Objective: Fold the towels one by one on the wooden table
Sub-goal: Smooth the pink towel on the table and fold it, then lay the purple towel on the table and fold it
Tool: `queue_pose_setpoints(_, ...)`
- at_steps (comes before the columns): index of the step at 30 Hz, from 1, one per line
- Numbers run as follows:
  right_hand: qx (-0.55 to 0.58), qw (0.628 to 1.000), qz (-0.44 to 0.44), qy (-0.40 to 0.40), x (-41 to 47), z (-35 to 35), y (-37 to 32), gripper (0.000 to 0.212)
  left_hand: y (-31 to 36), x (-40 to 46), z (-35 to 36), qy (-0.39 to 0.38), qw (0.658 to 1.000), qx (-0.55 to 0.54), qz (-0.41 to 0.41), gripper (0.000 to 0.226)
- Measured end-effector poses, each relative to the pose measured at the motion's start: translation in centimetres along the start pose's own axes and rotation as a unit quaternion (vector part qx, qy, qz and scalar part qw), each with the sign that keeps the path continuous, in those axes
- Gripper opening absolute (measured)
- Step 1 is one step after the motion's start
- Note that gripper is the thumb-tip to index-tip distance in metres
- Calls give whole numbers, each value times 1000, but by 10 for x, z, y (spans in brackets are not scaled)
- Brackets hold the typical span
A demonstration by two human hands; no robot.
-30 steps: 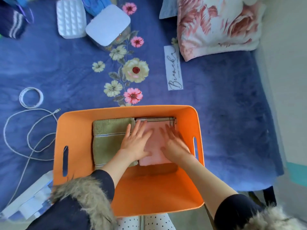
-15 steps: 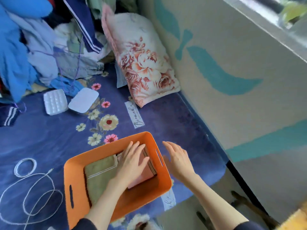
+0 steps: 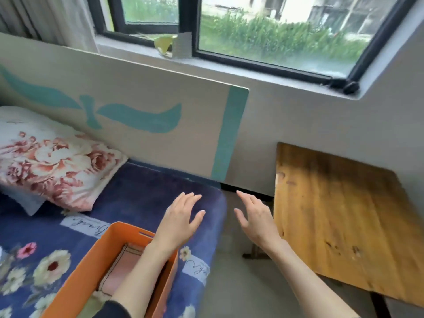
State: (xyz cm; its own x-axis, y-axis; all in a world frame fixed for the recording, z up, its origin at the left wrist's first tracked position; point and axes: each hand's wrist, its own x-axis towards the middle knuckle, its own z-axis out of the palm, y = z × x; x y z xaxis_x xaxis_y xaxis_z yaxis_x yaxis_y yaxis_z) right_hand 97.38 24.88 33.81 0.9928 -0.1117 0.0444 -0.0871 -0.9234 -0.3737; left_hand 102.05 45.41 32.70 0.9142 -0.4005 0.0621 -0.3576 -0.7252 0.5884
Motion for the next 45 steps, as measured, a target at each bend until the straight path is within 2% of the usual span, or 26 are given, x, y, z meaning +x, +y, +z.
queue_pose_setpoints(4, 0, 992, 107, 63, -65, -40, 51, 50, 75, 8, 23, -54, 990, -9, 129, 48)
queue_pose_setpoints(8, -3, 969, 214, 123, -146, -73, 94, 51, 155, -2, 53, -111, 964, -31, 241, 51)
queue_pose_setpoints(16, -15, 885, 410, 219, -366, -131, 152, 51, 316, -101, 128, -205, 876, -53, 433, 53)
queue_pose_setpoints(21, 4, 813, 518, 267, -535, -137, 140, 50, 398, -220, 173, -261, 806, -84, 524, 50)
queue_pose_setpoints(25, -4, 756, 587, 288, -669, -145, 115, 51, 456, -326, 202, -328, 722, -88, 603, 46)
queue_pose_setpoints(31, -35, 634, 676, 374, -820, -145, 62, 51, 528, -468, 229, -382, 633, -115, 664, 45)
queue_pose_setpoints(41, -33, 450, 809, 377, -1027, -85, -21, 51, 554, -714, 291, -487, 437, -84, 752, 45)
queue_pose_setpoints(45, -28, 387, 838, 383, -1103, -74, -31, 51, 583, -801, 320, -525, 398, -74, 748, 47)
